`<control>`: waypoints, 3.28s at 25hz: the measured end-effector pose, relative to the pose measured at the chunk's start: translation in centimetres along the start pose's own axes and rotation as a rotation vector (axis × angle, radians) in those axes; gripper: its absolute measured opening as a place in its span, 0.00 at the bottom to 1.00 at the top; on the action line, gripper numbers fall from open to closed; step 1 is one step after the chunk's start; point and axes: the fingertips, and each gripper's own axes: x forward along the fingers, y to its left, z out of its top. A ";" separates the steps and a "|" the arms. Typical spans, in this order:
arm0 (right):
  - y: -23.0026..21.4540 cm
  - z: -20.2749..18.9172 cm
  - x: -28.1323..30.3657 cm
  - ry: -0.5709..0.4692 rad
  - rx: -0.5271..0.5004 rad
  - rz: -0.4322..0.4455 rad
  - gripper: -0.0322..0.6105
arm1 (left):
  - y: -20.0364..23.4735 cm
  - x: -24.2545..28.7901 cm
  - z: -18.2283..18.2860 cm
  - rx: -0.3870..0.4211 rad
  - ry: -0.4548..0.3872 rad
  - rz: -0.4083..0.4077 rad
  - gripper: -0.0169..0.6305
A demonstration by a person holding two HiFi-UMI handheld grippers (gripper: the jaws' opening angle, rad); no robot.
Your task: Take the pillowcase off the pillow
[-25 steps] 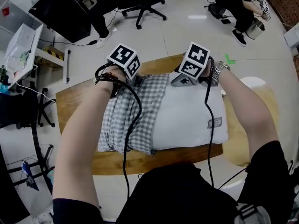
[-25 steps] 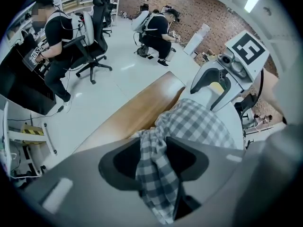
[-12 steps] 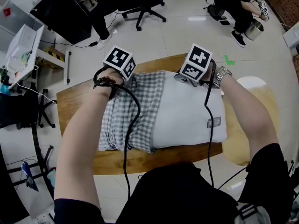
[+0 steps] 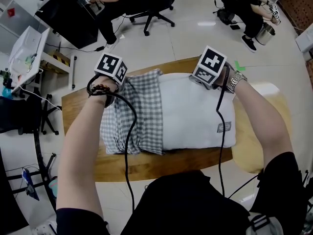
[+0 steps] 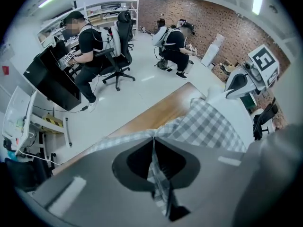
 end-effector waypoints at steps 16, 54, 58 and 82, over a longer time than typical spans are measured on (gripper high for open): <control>-1.1 -3.0 -1.2 0.008 0.039 -0.119 0.07 | 4.2 -3.4 -4.7 -0.110 -0.051 0.116 0.04; 16.3 -5.8 -0.4 -0.268 -0.265 -0.330 0.35 | -10.1 -6.8 -15.6 -0.043 -0.468 0.094 0.17; 19.0 -6.2 0.3 -0.272 -0.283 -0.329 0.36 | -11.8 -6.7 -17.7 -0.062 -0.514 0.082 0.17; 29.3 -6.9 8.8 -0.213 -0.498 -0.456 0.49 | -16.9 -2.5 -28.1 -0.188 -0.677 0.059 0.31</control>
